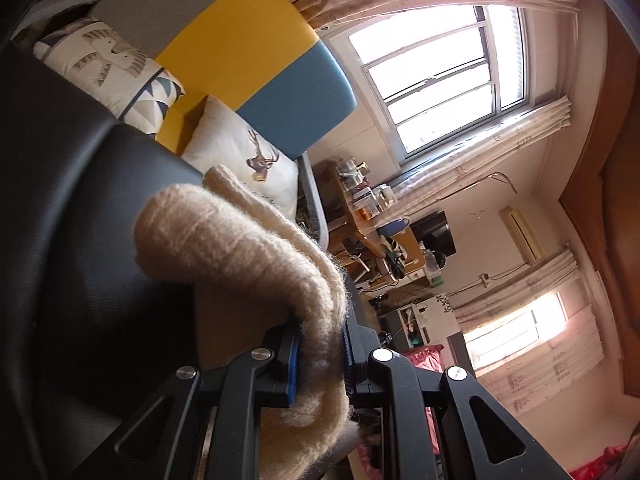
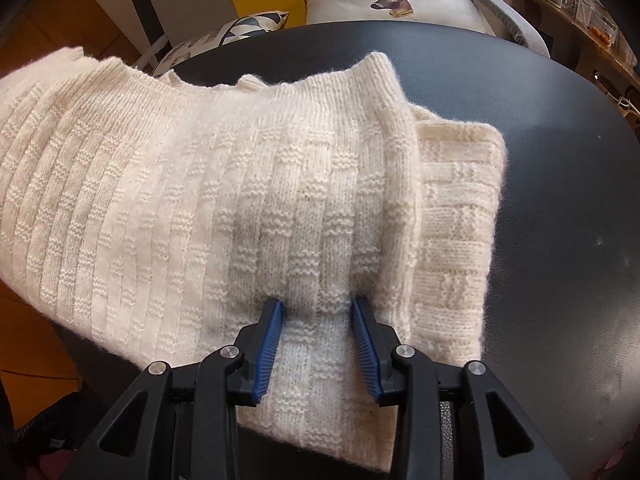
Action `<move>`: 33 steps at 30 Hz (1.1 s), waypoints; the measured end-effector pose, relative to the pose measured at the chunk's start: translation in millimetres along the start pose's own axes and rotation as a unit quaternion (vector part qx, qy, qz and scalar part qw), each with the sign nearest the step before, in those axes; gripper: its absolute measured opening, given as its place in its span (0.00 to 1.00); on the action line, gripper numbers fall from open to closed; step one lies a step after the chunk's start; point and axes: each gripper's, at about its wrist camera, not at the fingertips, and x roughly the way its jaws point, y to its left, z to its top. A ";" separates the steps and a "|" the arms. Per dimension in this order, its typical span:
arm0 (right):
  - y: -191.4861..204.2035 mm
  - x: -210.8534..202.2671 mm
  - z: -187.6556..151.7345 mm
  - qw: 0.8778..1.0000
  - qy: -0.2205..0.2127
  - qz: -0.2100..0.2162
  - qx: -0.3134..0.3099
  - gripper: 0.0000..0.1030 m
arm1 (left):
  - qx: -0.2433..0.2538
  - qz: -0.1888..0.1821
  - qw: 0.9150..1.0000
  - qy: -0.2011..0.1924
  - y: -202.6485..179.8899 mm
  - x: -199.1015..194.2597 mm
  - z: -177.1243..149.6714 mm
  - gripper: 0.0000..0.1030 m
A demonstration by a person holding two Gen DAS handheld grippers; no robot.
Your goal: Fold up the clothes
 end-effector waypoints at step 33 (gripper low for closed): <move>-46.7 14.1 1.4 0.967 -0.069 0.221 0.110 0.34 | 0.006 0.108 0.973 0.205 -61.5 245.1 -112.6 0.36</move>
